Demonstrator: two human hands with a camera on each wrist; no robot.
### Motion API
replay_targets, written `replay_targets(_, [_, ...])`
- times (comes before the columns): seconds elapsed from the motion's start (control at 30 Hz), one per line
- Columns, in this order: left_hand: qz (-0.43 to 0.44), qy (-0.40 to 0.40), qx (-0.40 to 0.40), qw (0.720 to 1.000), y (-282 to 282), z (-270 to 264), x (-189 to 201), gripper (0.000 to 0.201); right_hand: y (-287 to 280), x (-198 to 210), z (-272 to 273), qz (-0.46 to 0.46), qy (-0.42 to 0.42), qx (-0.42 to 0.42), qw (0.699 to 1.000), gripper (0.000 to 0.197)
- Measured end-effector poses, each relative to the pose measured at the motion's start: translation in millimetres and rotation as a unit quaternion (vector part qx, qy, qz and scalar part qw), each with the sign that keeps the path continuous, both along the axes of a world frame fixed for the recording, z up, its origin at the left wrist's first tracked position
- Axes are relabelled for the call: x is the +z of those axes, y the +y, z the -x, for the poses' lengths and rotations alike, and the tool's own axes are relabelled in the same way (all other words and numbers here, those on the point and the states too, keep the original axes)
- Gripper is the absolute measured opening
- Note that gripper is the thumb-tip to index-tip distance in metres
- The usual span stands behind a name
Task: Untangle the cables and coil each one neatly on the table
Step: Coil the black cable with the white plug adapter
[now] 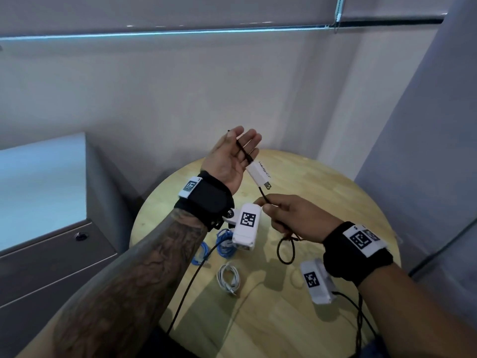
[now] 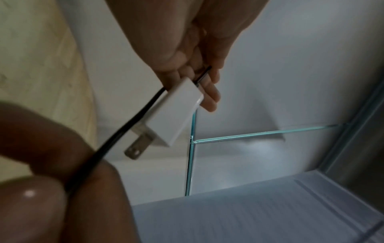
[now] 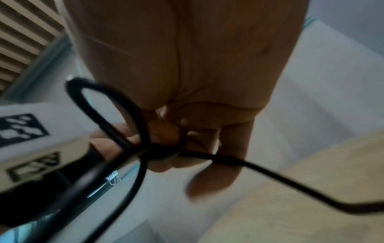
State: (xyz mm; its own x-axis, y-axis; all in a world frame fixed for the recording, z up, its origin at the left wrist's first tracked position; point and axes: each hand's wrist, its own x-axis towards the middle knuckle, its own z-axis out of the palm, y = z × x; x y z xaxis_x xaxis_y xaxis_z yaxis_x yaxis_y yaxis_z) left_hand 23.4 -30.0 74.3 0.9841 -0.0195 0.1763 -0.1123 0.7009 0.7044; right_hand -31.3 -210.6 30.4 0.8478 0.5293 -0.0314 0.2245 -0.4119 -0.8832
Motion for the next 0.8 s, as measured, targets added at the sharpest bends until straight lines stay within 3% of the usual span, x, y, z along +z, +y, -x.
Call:
replay_targets(0.1, [-0.012,0.015,0.035,0.999,-4,-3,-7,0.021,5,7,5,0.043,-0.045,0.033,0.998,0.022])
replay_targets(0.2, [-0.174,-0.030,0.077,0.981,-10,2,-15,0.018,2,15,5,0.000,-0.062,-0.002,0.998,0.020])
replay_targets(0.27, [-0.373,-0.095,0.055,0.921,-12,11,-23,0.018,-4,22,1,-0.066,-0.067,-0.065,0.993,0.022])
replay_targets(0.37, [-0.592,-0.143,-0.034,0.793,-12,20,-27,0.030,-16,26,-4,-0.102,-0.091,-0.119,0.983,0.018])
replay_targets(0.43, [-0.650,-0.125,-0.047,0.748,-6,20,-22,0.040,-27,22,-11,-0.084,-0.116,-0.141,0.980,0.010])
replay_targets(0.5, [-0.672,-0.116,-0.018,0.731,1,19,-19,0.041,-38,19,-16,-0.017,-0.135,-0.158,0.978,0.008])
replay_targets(0.57, [-0.661,-0.102,0.018,0.743,10,17,-22,0.039,-45,17,-18,0.055,-0.131,-0.150,0.978,0.012])
replay_targets(0.63, [-0.610,-0.064,0.036,0.789,19,13,-30,0.041,-47,15,-19,0.070,-0.109,-0.126,0.984,0.021])
replay_targets(0.73, [-0.466,0.044,0.046,0.883,36,5,-43,0.042,-50,16,-20,-0.016,-0.070,-0.127,0.989,0.021])
replay_targets(0.8, [-0.390,0.103,0.046,0.914,41,5,-49,0.041,-53,17,-23,-0.053,-0.055,-0.138,0.988,0.018])
